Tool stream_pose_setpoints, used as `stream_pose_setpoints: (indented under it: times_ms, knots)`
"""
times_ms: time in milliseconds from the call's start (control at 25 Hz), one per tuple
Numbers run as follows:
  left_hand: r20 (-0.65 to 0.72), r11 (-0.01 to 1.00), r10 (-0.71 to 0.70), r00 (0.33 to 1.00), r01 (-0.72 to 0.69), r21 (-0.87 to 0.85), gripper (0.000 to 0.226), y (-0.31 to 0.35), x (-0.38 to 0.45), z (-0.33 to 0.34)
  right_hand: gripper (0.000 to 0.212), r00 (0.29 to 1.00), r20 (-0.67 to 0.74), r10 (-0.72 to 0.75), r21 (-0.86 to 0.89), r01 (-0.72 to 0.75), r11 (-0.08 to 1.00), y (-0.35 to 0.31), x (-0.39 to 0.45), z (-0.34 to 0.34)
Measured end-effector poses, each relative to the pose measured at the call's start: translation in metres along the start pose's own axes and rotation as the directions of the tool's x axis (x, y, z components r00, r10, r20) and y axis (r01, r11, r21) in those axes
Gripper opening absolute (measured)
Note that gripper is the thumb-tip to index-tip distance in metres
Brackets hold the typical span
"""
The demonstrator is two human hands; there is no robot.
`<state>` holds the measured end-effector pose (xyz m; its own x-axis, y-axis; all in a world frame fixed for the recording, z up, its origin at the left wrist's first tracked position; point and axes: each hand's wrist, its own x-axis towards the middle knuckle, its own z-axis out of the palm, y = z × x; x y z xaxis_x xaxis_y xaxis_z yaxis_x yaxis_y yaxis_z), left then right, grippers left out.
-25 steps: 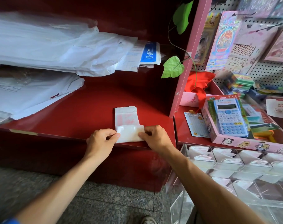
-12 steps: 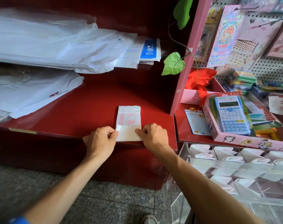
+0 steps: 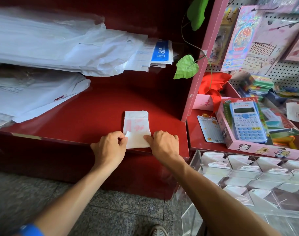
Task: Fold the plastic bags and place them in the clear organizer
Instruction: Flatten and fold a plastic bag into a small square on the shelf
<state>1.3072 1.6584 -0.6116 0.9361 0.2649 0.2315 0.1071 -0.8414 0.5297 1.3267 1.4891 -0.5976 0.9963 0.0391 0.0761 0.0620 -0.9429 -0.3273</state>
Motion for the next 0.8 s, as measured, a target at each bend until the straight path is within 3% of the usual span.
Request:
stream_pose_setpoints:
  times_ms: [120, 200, 280, 320, 400, 480, 520, 640, 800]
  knots:
    - [-0.022, 0.999, -0.008, 1.000, 0.007, -0.041, 0.014, -0.001, -0.003, 0.001, 0.045, 1.000, -0.018, 0.014, 0.013, -0.014, 1.000, -0.001, -0.003, 0.003]
    - [-0.048, 0.997, -0.012, 0.999, 0.008, -0.081, 0.012, -0.003, -0.003, 0.001, 0.038, 0.993, -0.117, 0.015, 0.083, -0.005, 0.997, -0.002, -0.005, 0.006]
    - [-0.059, 0.993, 0.016, 0.998, -0.023, -0.118, 0.013, -0.004, -0.003, 0.001, 0.029, 0.939, -0.296, -0.173, 0.100, 0.211, 0.972, -0.003, -0.011, 0.008]
    - [-0.065, 0.992, 0.042, 0.997, -0.050, -0.118, 0.010, -0.004, -0.003, 0.002, 0.032, 0.899, -0.306, -0.314, 0.017, 0.335, 0.942, -0.003, -0.012, 0.010]
    - [-0.067, 0.993, 0.092, 0.993, -0.097, -0.067, 0.006, -0.005, -0.003, 0.002, 0.054, 0.875, -0.081, -0.477, -0.090, 0.471, 0.878, -0.005, -0.016, 0.014]
    - [-0.047, 0.991, 0.135, 0.990, -0.134, 0.026, 0.017, -0.006, -0.001, 0.002, 0.069, 0.884, 0.184, -0.429, -0.135, 0.455, 0.880, -0.003, -0.019, 0.018]
    - [-0.024, 0.985, 0.153, 0.988, -0.151, 0.079, 0.021, -0.006, 0.000, 0.001, 0.071, 0.885, 0.222, -0.408, -0.147, 0.444, 0.884, 0.000, -0.018, 0.019]
    - [0.101, 0.949, 0.177, 0.979, -0.197, 0.247, 0.035, -0.008, 0.002, -0.005, 0.073, 0.896, 0.207, -0.393, -0.135, 0.424, 0.895, 0.007, -0.017, 0.015]
    - [0.264, 0.894, 0.239, 0.934, -0.318, 0.317, 0.059, -0.018, 0.007, -0.020, 0.067, 0.904, 0.097, -0.417, -0.082, 0.424, 0.902, 0.010, -0.019, 0.009]
